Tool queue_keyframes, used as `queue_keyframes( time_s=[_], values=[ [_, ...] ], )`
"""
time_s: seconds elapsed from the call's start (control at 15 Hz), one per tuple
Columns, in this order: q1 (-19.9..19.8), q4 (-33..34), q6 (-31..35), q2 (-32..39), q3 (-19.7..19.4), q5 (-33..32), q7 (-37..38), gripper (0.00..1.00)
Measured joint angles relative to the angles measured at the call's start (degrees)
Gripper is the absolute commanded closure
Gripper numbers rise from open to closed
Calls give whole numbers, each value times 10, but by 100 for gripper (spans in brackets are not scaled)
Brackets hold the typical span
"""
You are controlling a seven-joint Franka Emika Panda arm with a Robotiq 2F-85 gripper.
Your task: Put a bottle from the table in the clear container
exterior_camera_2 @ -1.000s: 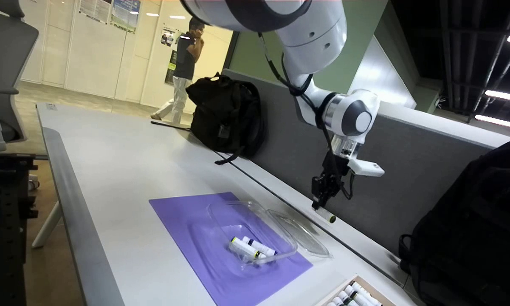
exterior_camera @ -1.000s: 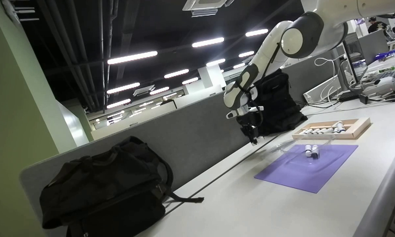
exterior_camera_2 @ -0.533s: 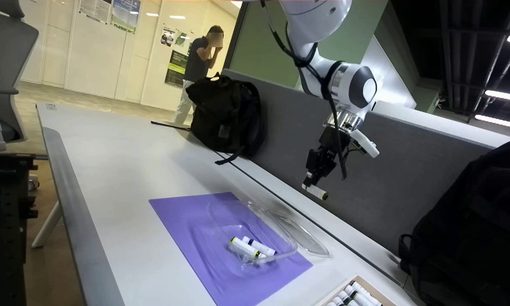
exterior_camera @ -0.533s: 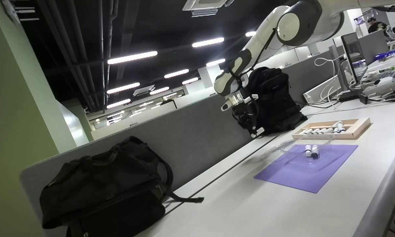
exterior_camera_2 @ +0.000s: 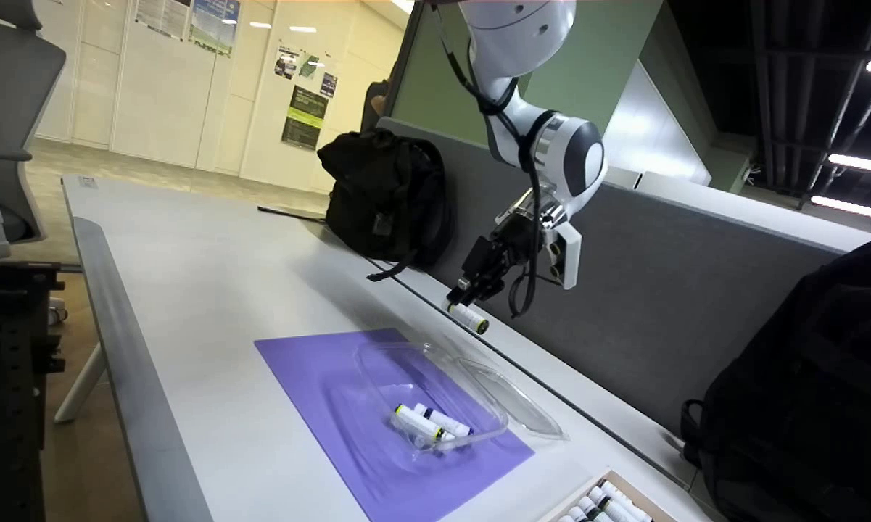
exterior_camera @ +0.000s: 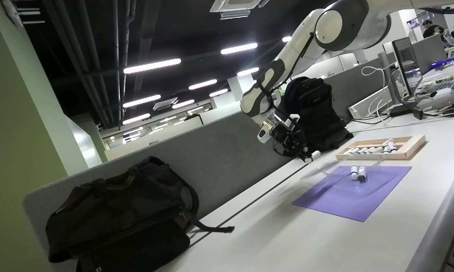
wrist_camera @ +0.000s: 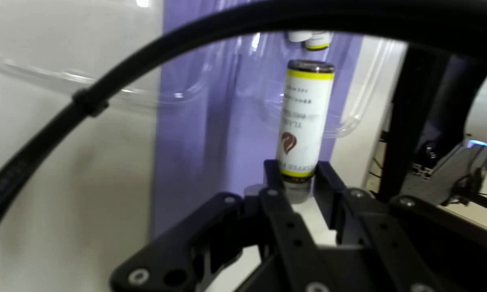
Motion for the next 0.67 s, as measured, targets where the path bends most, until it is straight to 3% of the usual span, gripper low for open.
queue_keyframes(
  time_s=[0.27,0.67],
  values=[
    [6,-17,-85,0,0,-7,-23,94],
    [3,-45,-94,1,-10,-41,-33,94]
  ],
)
